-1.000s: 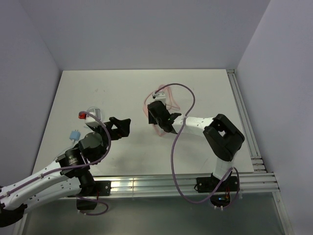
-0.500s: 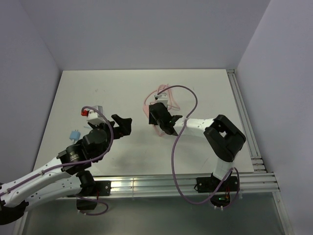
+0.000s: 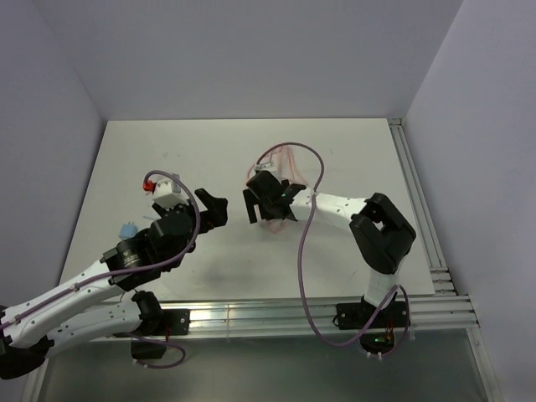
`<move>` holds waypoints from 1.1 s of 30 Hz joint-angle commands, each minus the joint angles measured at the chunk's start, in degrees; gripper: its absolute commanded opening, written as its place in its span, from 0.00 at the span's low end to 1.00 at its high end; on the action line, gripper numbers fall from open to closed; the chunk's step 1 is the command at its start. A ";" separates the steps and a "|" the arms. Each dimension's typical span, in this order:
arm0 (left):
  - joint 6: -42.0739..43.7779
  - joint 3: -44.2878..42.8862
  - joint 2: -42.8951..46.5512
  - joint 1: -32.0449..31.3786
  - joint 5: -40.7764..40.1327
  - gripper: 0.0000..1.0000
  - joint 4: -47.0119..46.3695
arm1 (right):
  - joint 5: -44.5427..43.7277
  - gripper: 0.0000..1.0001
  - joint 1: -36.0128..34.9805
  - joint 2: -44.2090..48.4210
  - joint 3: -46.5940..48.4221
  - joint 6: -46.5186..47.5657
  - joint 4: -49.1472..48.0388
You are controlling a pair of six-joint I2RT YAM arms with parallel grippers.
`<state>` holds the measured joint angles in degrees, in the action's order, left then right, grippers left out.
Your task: Insert the plug
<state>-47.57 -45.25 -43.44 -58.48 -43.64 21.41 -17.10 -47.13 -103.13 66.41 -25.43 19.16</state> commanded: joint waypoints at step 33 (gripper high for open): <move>-14.39 -19.61 -42.08 67.97 12.44 0.97 28.69 | 14.91 0.95 0.03 13.57 9.53 4.34 13.19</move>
<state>-59.20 -65.67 -85.30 9.17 -29.08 51.35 -2.11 -45.34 -88.88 73.21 -21.39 30.68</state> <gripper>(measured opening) 0.965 0.953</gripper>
